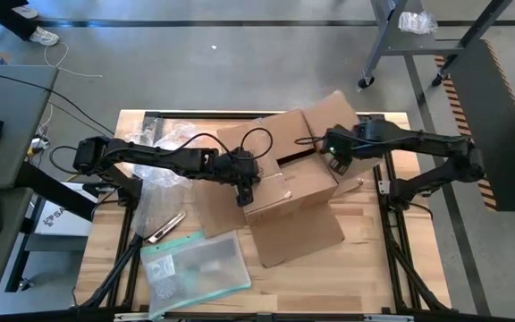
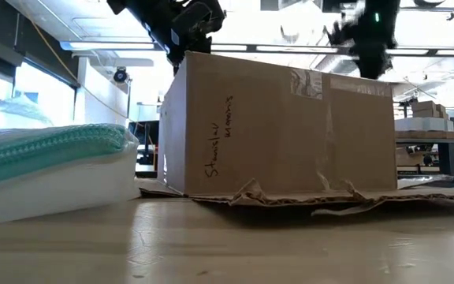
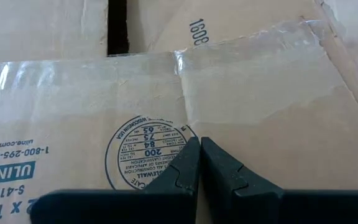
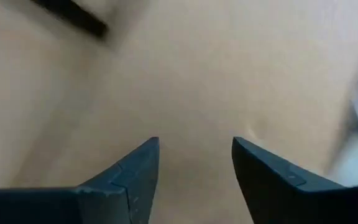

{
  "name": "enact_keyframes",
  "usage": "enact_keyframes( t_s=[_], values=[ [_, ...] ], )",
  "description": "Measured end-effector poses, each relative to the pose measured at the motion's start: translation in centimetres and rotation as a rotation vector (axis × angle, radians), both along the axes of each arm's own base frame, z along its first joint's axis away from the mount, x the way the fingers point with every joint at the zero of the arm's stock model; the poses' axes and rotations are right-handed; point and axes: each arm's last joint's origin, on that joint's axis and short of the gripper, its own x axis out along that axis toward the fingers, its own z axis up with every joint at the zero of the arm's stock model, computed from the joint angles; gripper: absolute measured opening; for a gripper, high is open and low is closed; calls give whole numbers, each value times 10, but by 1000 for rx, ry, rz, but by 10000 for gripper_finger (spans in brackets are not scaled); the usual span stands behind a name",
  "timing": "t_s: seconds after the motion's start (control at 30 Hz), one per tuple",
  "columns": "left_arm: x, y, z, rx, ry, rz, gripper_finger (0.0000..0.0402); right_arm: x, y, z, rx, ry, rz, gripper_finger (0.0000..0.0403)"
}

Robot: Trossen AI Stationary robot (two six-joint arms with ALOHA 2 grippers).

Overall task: Unpack boxes
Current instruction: Break down cardboard box until it is fully flat

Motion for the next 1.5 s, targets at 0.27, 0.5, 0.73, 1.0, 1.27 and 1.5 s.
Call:
enact_keyframes(
  t_s=[0.27,0.5,0.73,1.0,1.27,1.5],
  values=[
    [-15,-9,42,42,-204,-45,0,-1,3,4,-79,-24,25,161],
    [-74,-14,97,57,-299,108,0,36,40,31,-199,-309,368,160],
    [-116,-9,61,82,-85,413,0,79,40,12,-85,-510,553,159],
    [-97,-1,-8,61,-220,406,0,118,14,-38,-44,-411,473,156],
    [-77,20,-22,114,-336,394,0,143,30,-4,-160,-780,565,156],
    [-67,24,-5,89,-474,264,0,154,25,10,-207,-956,597,156]
  ],
)
